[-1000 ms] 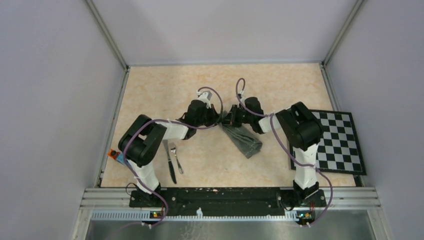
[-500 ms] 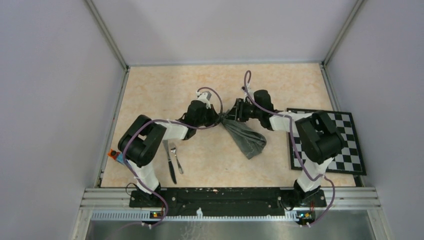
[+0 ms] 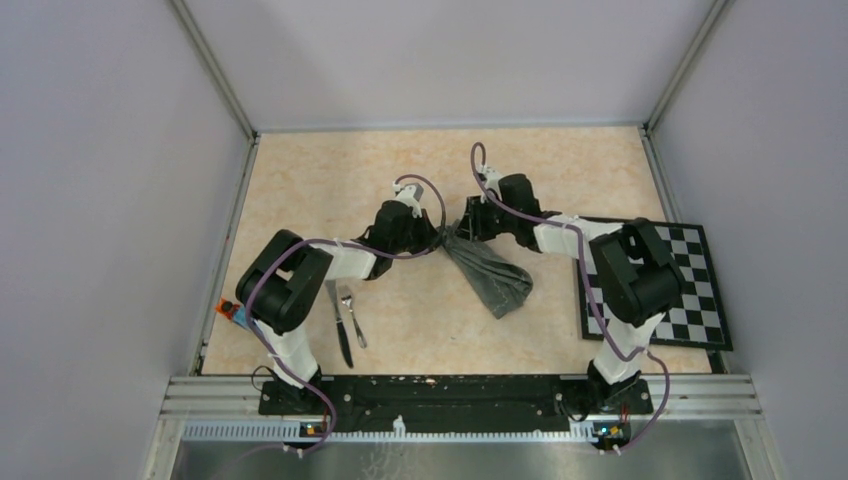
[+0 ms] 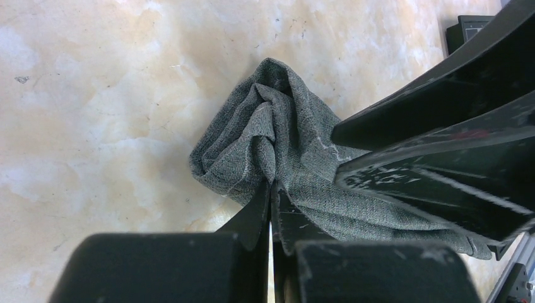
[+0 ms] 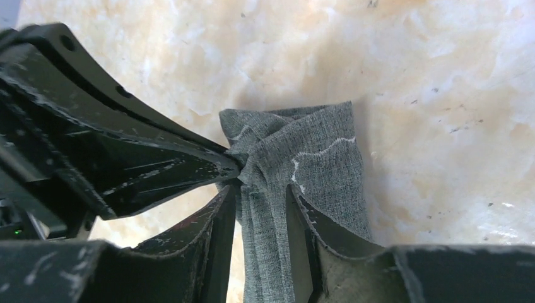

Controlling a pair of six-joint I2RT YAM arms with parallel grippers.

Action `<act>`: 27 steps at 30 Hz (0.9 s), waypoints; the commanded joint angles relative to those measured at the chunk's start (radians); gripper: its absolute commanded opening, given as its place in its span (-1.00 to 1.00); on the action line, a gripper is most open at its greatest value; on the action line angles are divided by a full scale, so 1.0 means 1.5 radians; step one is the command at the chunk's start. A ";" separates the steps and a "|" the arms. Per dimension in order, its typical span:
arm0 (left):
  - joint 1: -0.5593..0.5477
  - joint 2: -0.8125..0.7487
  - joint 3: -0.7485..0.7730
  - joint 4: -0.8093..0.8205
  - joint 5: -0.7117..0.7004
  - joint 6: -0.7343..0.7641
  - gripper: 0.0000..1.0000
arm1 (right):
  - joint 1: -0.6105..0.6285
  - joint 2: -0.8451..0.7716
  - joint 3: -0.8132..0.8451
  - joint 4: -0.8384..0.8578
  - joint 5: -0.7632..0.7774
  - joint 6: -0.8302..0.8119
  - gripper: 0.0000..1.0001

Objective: Fold the napkin into a case and place the utensils inside
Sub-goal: Grasp the top corner of the smaller rectangle folded napkin from the folded napkin.

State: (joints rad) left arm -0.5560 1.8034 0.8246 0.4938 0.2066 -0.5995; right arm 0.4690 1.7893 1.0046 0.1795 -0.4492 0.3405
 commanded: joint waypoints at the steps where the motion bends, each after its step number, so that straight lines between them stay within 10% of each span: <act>1: -0.001 -0.021 0.016 0.012 0.005 0.009 -1.00 | 0.024 0.023 0.033 0.000 0.042 -0.038 -0.29; 20: -0.001 -0.018 0.020 0.013 0.013 0.003 -1.00 | 0.077 0.064 0.089 -0.036 0.194 -0.082 -0.36; 27: -0.001 -0.017 0.020 0.013 0.011 0.005 -1.00 | 0.082 0.055 0.087 -0.033 0.209 -0.086 -0.90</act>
State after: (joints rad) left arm -0.5560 1.8034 0.8272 0.4931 0.2131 -0.5999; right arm 0.5800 1.8809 1.0969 0.1101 -0.1654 0.2279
